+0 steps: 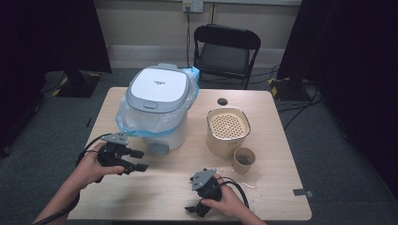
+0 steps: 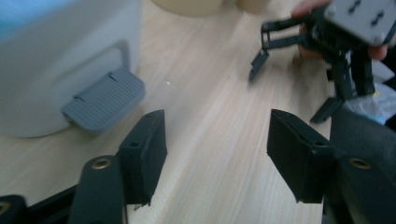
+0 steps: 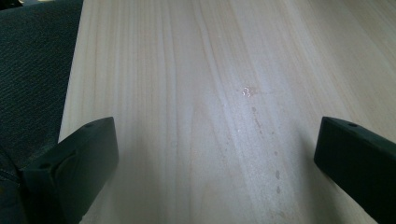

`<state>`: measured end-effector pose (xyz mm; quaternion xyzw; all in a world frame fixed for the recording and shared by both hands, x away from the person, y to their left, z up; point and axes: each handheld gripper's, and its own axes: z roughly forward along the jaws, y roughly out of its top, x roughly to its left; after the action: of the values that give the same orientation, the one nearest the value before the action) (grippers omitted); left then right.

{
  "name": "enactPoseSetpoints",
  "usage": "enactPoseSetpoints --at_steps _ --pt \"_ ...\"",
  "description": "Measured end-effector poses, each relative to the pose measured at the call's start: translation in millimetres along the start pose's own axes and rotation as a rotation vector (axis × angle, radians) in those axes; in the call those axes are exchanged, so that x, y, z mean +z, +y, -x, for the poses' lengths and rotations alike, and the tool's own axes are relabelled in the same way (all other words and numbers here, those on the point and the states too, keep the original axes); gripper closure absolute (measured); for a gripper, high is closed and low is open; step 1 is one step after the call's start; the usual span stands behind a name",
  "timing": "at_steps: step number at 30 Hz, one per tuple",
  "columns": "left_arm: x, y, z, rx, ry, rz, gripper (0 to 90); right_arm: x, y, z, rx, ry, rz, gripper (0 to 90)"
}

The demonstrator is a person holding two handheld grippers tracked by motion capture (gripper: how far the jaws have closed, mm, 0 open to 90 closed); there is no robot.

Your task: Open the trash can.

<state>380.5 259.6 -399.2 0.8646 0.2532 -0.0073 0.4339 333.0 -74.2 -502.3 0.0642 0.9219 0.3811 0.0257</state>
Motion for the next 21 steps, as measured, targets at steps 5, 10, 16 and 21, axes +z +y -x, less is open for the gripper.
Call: enactPoseSetpoints --at_steps 5,10,16,21 --pt "-12.3 8.0 -1.9 0.002 0.027 0.0 44.2 0.0 0.0 -0.1 0.001 0.0 0.0 0.0" --pt "-18.0 13.5 -2.6 -0.003 0.021 -0.001 47.7 0.0 0.0 -0.1 0.001 0.0 0.0 0.0" --pt "-23.9 22.7 -3.2 -0.028 0.047 0.008 51.0 0.0 0.0 -0.1 0.001 0.0 0.0 0.0" --pt "-29.5 35.2 -2.8 -0.019 0.067 0.002 54.7 0.0 0.0 -0.1 0.001 -0.001 0.0 0.0"
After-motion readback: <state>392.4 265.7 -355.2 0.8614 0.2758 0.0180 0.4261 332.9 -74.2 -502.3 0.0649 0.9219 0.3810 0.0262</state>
